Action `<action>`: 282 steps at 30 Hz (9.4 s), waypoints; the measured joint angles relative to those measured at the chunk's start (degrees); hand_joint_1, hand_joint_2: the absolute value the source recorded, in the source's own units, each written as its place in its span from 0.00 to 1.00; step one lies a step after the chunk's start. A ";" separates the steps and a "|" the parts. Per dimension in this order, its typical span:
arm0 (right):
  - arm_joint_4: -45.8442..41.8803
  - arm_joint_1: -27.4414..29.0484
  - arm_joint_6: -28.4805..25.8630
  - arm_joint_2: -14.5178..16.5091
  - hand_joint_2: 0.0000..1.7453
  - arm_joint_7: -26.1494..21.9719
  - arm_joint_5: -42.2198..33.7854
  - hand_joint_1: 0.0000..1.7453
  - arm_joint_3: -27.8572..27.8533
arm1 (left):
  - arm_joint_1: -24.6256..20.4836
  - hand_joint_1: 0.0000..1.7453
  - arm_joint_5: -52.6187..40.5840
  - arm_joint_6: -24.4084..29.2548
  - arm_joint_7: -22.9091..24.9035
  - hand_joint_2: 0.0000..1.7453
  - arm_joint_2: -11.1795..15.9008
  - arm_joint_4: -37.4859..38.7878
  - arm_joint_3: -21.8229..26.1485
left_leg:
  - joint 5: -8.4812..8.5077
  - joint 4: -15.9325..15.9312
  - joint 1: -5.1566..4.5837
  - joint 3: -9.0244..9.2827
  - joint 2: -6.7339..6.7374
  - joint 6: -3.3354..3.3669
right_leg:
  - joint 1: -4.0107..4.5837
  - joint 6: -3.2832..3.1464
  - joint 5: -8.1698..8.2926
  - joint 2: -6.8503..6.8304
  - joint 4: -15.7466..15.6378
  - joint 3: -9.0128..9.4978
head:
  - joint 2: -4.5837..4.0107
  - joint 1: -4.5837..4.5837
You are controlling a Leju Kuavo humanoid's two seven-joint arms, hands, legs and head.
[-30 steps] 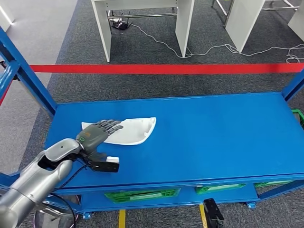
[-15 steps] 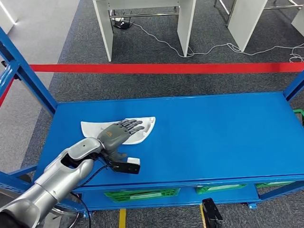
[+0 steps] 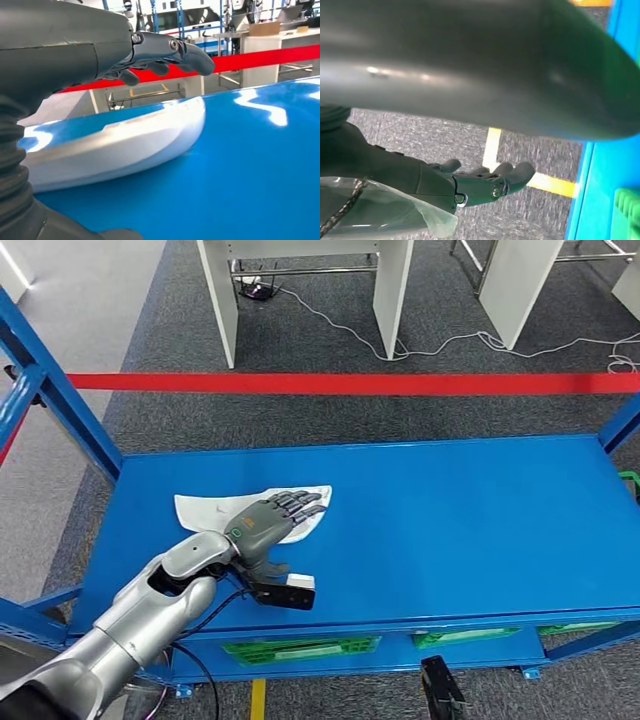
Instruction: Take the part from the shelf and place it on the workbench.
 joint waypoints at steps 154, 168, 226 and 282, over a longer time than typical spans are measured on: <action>0.02 2.25 -3.91 -0.31 0.00 -1.96 -4.08 0.00 -0.60 | 7.66 1.00 30.73 12.94 -0.68 1.00 0.23 -28.50 26.45 | -0.38 0.48 0.44 0.05 0.02 -0.96 | -0.16 0.22 0.06 0.13 0.06 0.22 | 0.00 0.01; 0.02 1.69 -3.32 -0.26 0.00 -1.46 -3.45 0.00 -0.60 | 6.71 1.00 23.93 8.09 1.90 1.00 -1.73 -26.52 19.45 | 1.07 0.31 0.01 -0.95 0.14 -0.32 | -0.02 0.52 -1.46 0.15 0.10 1.85 | 0.00 0.14; 0.02 2.08 -3.73 -0.07 0.00 -1.44 -3.48 0.00 -0.68 | 6.65 1.00 25.69 10.72 0.93 1.00 -2.44 -25.58 17.38 | 1.54 -1.44 0.09 -0.31 0.47 0.49 | -0.35 1.92 -2.99 -0.20 6.23 -0.08 | 0.00 0.08; 0.04 2.23 -4.02 -0.04 0.00 -1.55 -3.81 0.00 -1.69 | 6.08 1.00 27.19 11.74 0.31 1.00 -2.93 -24.73 17.81 | -0.24 -1.83 0.29 1.82 0.59 0.95 | 0.06 1.33 -5.48 -0.16 11.14 -6.60 | 0.00 0.40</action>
